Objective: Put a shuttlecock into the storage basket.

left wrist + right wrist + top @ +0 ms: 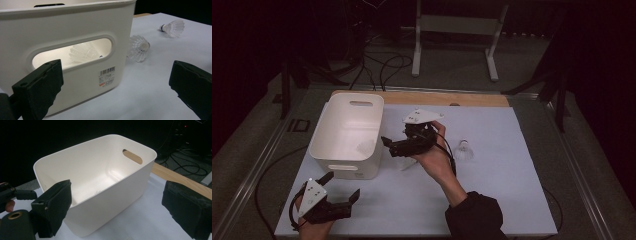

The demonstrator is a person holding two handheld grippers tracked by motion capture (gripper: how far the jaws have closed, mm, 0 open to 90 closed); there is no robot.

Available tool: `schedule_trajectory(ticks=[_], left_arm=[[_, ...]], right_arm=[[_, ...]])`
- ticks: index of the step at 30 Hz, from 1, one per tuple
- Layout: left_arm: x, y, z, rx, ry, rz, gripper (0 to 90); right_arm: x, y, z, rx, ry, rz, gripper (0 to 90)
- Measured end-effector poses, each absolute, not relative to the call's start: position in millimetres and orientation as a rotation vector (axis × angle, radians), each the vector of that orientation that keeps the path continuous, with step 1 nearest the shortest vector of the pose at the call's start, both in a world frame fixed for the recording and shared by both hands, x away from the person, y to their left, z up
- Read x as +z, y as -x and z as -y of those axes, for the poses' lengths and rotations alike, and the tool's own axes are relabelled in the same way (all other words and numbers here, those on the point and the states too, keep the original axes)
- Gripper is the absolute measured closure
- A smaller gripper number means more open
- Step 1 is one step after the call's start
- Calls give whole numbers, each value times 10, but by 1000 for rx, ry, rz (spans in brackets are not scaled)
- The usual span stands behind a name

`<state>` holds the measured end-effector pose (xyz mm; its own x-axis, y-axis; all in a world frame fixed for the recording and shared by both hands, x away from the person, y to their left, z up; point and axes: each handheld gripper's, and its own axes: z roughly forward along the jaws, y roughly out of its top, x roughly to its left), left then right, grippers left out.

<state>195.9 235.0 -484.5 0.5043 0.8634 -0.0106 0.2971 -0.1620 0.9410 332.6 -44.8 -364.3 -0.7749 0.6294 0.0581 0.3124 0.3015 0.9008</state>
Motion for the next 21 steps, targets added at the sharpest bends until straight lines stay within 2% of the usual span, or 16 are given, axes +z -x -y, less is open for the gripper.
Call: schedule_trajectory(ticks=[21], left_arm=[[-4846, -1961, -2348, 683, -1704, -992, 0]], right_arm=[[-3662, -3349, 590, 1466, -866, -2246, 90]])
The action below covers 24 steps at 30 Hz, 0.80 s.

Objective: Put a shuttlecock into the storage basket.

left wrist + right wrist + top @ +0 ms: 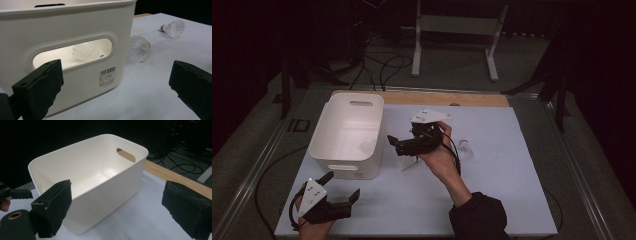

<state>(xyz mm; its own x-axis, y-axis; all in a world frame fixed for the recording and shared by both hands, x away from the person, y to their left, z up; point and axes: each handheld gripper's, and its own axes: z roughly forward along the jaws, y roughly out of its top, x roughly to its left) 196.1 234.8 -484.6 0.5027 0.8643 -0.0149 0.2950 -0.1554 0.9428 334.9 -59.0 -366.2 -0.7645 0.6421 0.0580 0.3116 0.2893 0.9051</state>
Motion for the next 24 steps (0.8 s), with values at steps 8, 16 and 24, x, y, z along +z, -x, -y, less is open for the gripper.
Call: schedule_trajectory(ticks=[8, 16, 24], left_arm=[[-4846, -1960, -2351, 684, -1709, -991, 0], [-4845, -1960, -2352, 685, -1713, -990, 0], [-4846, -1961, -2351, 687, -1714, -991, 0]], right_arm=[[-3680, -3353, 643, 1465, -890, -2244, 89], [-3692, -3362, 708, 1466, -910, -2233, 89], [-3706, -3376, 759, 1463, -921, -2224, 89]])
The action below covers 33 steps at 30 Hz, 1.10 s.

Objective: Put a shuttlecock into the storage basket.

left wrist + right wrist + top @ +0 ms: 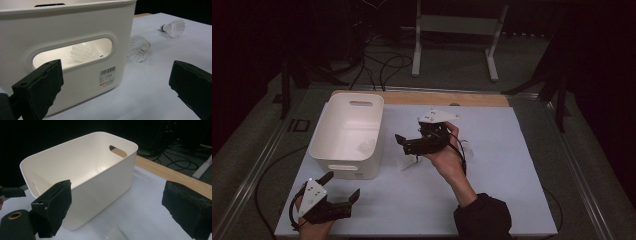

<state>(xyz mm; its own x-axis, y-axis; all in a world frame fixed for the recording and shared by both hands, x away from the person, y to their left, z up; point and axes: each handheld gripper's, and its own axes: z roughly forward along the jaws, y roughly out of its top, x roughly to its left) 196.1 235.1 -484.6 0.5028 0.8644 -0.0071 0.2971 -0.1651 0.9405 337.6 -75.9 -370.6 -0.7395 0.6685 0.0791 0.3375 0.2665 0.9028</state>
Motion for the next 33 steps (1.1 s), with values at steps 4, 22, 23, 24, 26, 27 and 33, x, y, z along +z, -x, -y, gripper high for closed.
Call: schedule_trajectory(ticks=[4, 22, 23, 24, 26, 27, 33], left_arm=[[-4846, -1960, -2351, 687, -1714, -991, 0], [-4847, -1960, -2349, 686, -1713, -991, 0], [-4847, -1961, -2349, 686, -1713, -991, 0], [-4847, -1960, -2348, 686, -1713, -991, 0], [-4846, -1959, -2347, 686, -1713, -991, 0], [-4846, -1959, -2348, 686, -1714, -989, 0], [-4845, -1958, -2349, 686, -1713, -990, 0]], right_arm=[[-3713, -3379, 782, 1463, -937, -2221, 90], [-3742, -3406, 928, 1450, -976, -2192, 90], [-3745, -3409, 940, 1449, -973, -2191, 90], [-3746, -3408, 946, 1450, -980, -2190, 90], [-3751, -3412, 966, 1448, -985, -2184, 89], [-3751, -3411, 976, 1447, -987, -2184, 89], [-3769, -3422, 1039, 1436, -1005, -2173, 89]])
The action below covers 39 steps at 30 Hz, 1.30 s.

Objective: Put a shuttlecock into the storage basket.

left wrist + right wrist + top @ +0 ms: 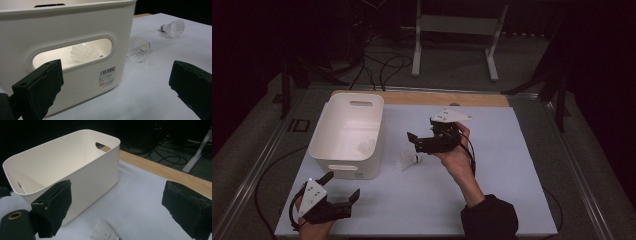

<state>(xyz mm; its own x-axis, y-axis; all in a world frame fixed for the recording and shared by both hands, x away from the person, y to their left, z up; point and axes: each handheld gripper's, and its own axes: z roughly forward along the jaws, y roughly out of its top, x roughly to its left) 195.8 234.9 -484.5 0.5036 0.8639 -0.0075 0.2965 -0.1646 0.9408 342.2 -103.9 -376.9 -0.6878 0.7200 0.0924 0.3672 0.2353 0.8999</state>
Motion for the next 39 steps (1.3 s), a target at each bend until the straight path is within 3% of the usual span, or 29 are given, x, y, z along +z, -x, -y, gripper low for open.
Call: schedule_trajectory(ticks=[39], left_arm=[[-4851, -1971, -2342, 683, -1721, -990, 0]], right_arm=[[-3979, -3330, 1526, 1313, -1088, -2084, 89]])
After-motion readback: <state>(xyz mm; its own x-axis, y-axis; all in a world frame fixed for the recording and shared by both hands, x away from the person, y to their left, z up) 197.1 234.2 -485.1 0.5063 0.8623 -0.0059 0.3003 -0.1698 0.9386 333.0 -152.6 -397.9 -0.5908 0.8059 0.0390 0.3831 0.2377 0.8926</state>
